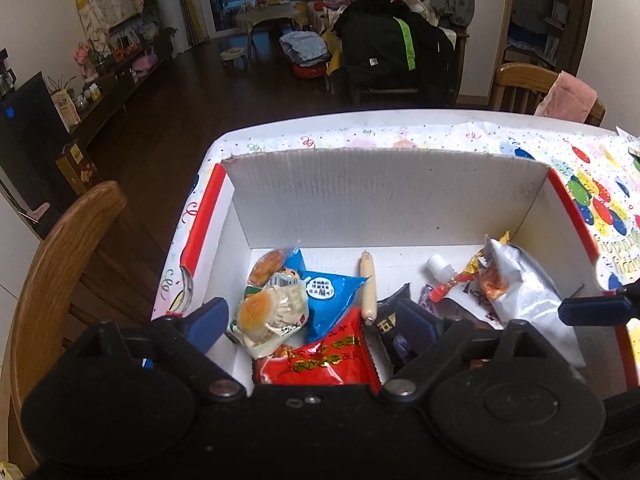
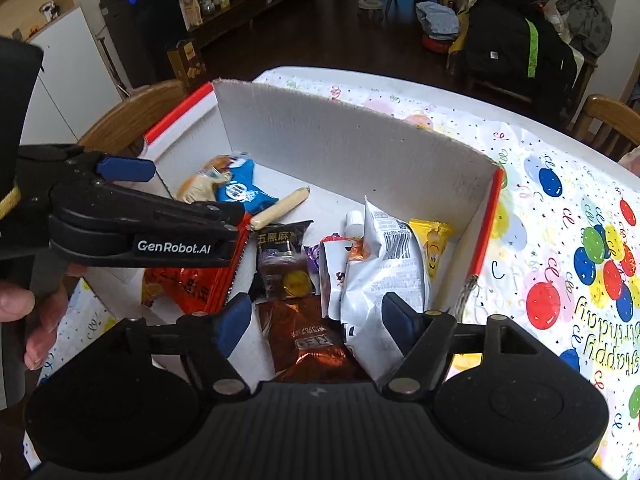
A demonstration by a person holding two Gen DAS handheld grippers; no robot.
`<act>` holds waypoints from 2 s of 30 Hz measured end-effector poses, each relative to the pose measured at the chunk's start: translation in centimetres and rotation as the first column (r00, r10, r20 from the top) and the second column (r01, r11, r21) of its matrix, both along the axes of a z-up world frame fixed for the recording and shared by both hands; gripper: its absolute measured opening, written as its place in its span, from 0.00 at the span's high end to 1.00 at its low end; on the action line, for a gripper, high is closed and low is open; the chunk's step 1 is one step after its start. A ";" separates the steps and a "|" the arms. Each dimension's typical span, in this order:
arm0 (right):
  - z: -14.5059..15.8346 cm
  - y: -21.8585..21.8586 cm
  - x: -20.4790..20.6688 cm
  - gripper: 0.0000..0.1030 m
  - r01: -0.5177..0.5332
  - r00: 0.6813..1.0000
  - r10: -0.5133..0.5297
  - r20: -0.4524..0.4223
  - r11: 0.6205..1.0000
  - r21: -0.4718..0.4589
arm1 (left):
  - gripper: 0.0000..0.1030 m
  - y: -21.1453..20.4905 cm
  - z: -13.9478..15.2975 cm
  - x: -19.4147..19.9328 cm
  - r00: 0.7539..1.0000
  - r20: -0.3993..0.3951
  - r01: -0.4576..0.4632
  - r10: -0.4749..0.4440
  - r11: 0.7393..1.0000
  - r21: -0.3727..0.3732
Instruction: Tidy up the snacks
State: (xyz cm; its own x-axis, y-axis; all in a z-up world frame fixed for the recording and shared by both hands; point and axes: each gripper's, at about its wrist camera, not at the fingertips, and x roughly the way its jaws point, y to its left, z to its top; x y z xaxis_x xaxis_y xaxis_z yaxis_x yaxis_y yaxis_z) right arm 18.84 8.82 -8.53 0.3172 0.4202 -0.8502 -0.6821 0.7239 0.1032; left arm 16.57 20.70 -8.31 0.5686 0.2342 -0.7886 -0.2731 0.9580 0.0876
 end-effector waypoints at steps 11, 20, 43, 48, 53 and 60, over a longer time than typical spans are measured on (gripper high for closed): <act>2.8 -2.9 -1.5 0.21 0.027 0.999 -0.029 0.029 0.998 0.059 | 0.01 -1.4 2.0 -2.5 0.997 0.072 0.012 -0.009 0.999 -0.041; 5.5 -5.5 -3.6 0.21 0.006 0.993 -0.018 0.116 0.995 0.100 | 0.01 -2.4 4.0 -4.8 0.993 0.121 -0.002 0.011 0.997 -0.074; 9.6 -13.5 -6.7 0.00 0.096 0.955 -0.171 0.242 0.952 0.292 | 0.00 -7.0 7.7 -9.5 0.968 0.245 0.066 -0.046 0.995 -0.076; 9.7 -14.7 -7.3 0.00 0.133 0.950 -0.214 0.229 0.937 0.324 | 0.00 -7.9 8.2 -10.3 0.964 0.259 0.084 -0.061 0.994 -0.076; 9.5 -15.5 -8.0 0.00 0.162 0.945 -0.245 0.218 0.927 0.339 | 0.00 -8.3 8.4 -10.8 0.964 0.255 0.098 -0.069 0.990 -0.103; 9.2 -16.2 -8.8 0.00 0.184 0.943 -0.264 0.202 0.920 0.345 | 0.00 -8.6 8.3 -11.1 0.967 0.247 0.099 -0.067 0.988 -0.119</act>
